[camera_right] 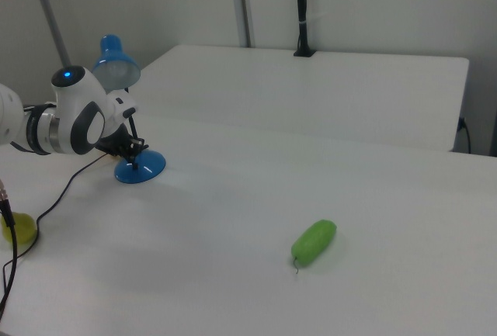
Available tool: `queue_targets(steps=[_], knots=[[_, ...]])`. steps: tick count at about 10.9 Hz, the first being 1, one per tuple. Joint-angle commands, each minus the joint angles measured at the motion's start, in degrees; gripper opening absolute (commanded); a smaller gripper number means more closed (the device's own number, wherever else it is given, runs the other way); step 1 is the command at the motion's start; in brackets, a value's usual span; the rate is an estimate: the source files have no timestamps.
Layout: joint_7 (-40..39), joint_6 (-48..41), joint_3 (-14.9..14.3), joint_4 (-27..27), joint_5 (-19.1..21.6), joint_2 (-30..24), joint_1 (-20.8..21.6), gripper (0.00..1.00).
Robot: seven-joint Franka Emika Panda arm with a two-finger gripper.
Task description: Turn on desk lamp
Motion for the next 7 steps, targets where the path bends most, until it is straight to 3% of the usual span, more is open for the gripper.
queue_targets(steps=[1, 7], knots=[[-0.8, 1.3, 0.2, -0.2, -1.0, 0.4, -0.4, 0.0], [-0.8, 1.3, 0.2, -0.8, -1.9, 0.5, -0.5, 0.0]])
